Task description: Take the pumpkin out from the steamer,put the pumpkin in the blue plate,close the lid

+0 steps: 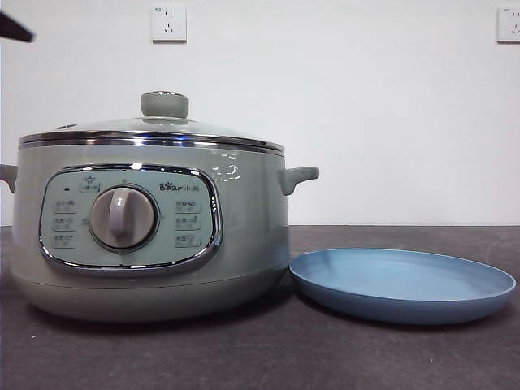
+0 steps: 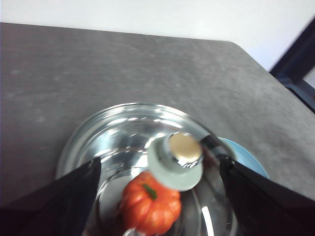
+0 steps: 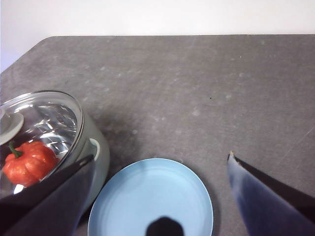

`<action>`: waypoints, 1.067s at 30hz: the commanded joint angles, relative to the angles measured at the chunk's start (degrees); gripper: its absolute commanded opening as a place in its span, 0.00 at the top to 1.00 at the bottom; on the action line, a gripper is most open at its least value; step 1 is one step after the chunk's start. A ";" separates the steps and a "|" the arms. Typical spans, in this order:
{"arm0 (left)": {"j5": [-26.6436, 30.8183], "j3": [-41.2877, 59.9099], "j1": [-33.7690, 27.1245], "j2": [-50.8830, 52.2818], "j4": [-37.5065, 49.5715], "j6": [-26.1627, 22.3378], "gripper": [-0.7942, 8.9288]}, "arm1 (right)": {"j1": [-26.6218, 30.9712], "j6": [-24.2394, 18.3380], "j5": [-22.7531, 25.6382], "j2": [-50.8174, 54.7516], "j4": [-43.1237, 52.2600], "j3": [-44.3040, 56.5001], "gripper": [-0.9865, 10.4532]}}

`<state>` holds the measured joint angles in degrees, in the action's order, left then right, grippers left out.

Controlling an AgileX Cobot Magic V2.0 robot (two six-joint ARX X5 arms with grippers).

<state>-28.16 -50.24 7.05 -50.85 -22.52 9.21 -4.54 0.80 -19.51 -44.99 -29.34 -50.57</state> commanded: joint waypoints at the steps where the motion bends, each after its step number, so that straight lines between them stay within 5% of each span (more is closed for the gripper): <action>1: 3.10 -4.00 3.34 -3.96 -1.75 -2.54 0.50 | -0.04 -0.24 -0.07 -0.02 0.28 -0.28 0.53; 14: 17.68 -15.87 17.44 -20.06 -6.67 -7.87 0.50 | -0.04 -0.15 -0.04 -0.02 -0.07 -0.26 0.53; 32: 22.75 -15.87 22.38 -29.16 -7.17 -9.46 0.51 | -0.04 -0.17 -0.02 -0.02 -1.25 -0.26 0.53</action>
<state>-6.04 -66.22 29.12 -79.55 -29.34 0.38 -4.54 0.80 -19.49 -44.99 -30.57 -50.57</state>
